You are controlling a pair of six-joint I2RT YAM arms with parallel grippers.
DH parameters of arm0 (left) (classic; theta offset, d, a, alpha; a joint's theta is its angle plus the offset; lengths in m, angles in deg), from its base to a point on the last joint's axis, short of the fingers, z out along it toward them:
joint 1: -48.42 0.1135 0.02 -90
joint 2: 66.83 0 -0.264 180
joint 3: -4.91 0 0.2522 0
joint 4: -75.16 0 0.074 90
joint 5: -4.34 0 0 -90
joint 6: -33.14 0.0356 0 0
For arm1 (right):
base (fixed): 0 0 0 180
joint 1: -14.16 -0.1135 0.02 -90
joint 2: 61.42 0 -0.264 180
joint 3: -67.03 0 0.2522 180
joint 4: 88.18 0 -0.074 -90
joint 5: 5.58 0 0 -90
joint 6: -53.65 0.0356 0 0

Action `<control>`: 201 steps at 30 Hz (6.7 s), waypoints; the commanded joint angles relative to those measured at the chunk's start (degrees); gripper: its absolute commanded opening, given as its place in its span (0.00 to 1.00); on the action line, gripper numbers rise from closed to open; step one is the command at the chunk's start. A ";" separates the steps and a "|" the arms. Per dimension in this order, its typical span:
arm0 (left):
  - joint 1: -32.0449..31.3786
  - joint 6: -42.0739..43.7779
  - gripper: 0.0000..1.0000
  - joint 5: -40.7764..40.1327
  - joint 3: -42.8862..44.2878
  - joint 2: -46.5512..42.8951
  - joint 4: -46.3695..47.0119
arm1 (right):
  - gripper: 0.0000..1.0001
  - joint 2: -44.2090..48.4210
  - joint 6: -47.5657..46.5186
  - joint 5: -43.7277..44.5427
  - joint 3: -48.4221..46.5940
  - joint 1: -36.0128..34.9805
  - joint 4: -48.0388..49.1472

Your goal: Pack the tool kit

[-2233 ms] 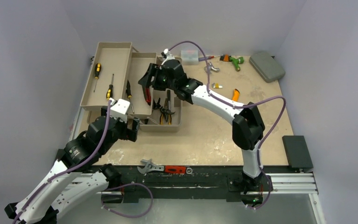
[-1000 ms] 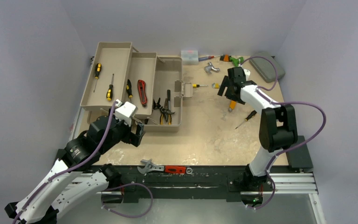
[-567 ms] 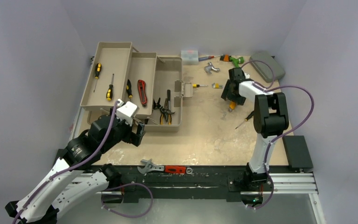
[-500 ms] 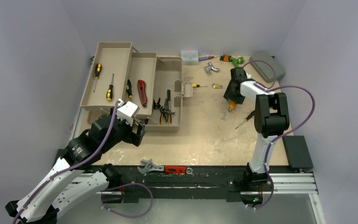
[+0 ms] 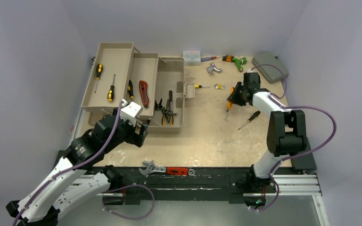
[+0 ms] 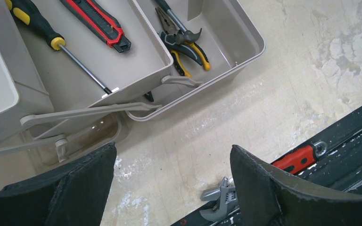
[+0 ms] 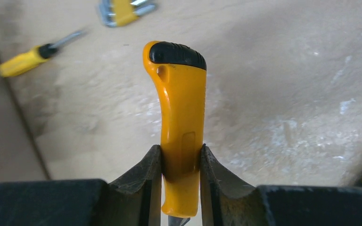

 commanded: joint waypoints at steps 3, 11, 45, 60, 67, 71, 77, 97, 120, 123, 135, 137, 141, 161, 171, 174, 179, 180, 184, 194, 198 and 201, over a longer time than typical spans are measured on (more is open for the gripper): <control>0.31 0.87 0.87 -0.60 1.30 0.03 1.96 | 0.00 10.54 -0.98 -15.14 2.98 -0.15 9.82; 0.31 0.87 0.87 -1.07 1.30 -0.15 1.76 | 0.00 16.36 3.97 -34.43 8.74 -2.20 26.52; 0.31 0.52 0.87 -0.91 1.10 -2.10 1.76 | 0.00 -8.99 20.01 -8.16 -20.75 -31.07 26.72; 0.27 0.52 0.87 -1.72 1.07 -2.18 1.67 | 0.59 -18.04 25.17 -6.12 -26.76 -32.58 28.07; 0.28 0.51 0.87 -1.63 1.08 -2.02 1.72 | 0.80 -11.56 21.46 -5.83 -23.02 -32.56 26.99; 0.28 0.52 0.87 -1.79 1.04 -1.98 1.61 | 0.77 -5.92 16.34 -3.75 -20.63 -32.53 23.09; 0.30 0.60 0.87 -2.07 1.16 -1.74 1.67 | 0.77 2.92 7.17 -1.79 -15.18 -31.83 14.45; 0.40 0.43 0.87 -1.76 1.40 -1.83 1.28 | 0.79 22.34 4.78 12.92 2.98 -13.46 -9.20; 0.40 0.17 0.87 -0.43 1.28 -3.33 1.47 | 0.62 11.02 11.97 17.79 8.37 6.65 -6.88; 0.40 0.08 0.87 -0.10 1.21 -3.46 1.41 | 0.58 6.04 12.26 20.25 5.63 7.07 -7.77; 0.40 0.06 0.87 0.30 1.14 -3.69 1.68 | 0.00 2.80 16.17 17.31 6.10 7.60 -6.80; 0.40 0.08 0.87 0.47 1.19 -3.60 1.72 | 0.00 5.25 13.67 15.31 6.24 7.64 -5.45; 0.40 -0.01 0.87 0.64 1.21 -3.51 1.86 | 0.00 10.08 8.66 -0.31 7.14 7.54 1.52; 0.91 -6.96 0.93 -10.44 20.83 5.55 -6.95 | 0.00 11.84 13.05 -21.86 -9.78 -20.10 22.66; 3.64 -5.05 0.96 -16.38 33.20 10.77 -9.15 | 0.00 -6.23 16.53 -20.77 -30.88 -29.86 28.44; 3.93 -3.99 0.98 -18.91 35.14 11.06 -9.17 | 0.00 -11.66 17.93 -20.19 -36.62 -31.07 30.35; 4.39 -2.07 0.98 -23.19 36.57 11.62 -9.38 | 0.00 -21.06 20.41 -18.42 -46.31 -32.34 32.82; 4.44 -1.82 0.98 -23.64 36.52 11.61 -9.31 | 0.00 -22.90 20.76 -17.93 -48.53 -32.57 32.80; 4.50 -1.27 0.98 -24.77 36.54 11.31 -9.58 | 0.00 -29.93 21.17 -16.92 -57.80 -32.69 30.53; 4.60 -0.75 0.99 -25.99 35.94 9.49 -10.28 | 0.25 -31.83 19.92 -14.96 -60.60 -32.64 29.82; 4.62 -0.45 0.99 -26.09 35.56 9.08 -10.49 | 0.69 -30.97 19.85 -14.48 -60.68 -32.66 27.73; 4.62 -0.64 0.99 -25.93 34.55 8.58 -10.35 | 0.71 -28.21 18.47 -14.52 -58.41 -32.64 26.04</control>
